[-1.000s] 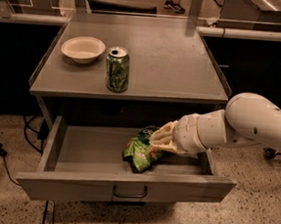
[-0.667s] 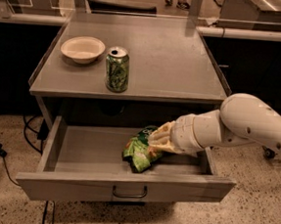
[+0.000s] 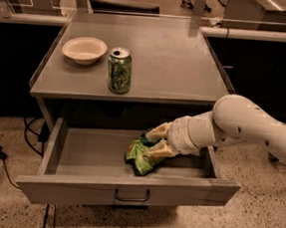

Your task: Pick green rice chip bag from top drawer and place on counter

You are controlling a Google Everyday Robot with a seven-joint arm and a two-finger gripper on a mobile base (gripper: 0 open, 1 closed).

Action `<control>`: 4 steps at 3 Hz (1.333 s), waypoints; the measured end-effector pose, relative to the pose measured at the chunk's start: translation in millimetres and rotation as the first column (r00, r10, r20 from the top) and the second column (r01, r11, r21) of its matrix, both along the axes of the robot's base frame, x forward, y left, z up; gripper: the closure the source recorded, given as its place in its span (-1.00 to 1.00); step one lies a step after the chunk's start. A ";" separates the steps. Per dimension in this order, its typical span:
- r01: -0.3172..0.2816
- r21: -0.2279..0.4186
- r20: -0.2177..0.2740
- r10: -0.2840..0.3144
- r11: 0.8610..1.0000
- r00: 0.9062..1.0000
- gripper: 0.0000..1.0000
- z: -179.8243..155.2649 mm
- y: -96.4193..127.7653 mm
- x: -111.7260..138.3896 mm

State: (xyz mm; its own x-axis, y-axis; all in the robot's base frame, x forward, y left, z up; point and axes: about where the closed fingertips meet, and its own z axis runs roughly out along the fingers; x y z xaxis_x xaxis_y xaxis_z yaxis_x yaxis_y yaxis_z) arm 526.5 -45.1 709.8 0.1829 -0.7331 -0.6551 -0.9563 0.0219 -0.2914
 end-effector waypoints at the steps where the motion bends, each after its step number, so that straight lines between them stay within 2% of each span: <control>1: -0.008 -0.002 -0.018 0.008 1.000 1.000 0.04 -13.3 4.6 2.6; 3: -0.030 -0.017 -0.052 0.029 0.999 0.998 -0.52 -42.2 11.5 3.3; 4: -0.036 -0.026 -0.071 0.035 0.999 0.997 -0.54 -55.7 13.2 2.9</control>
Offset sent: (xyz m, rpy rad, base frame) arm 0.0062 0.0098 -0.0471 -0.0137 0.0545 0.0227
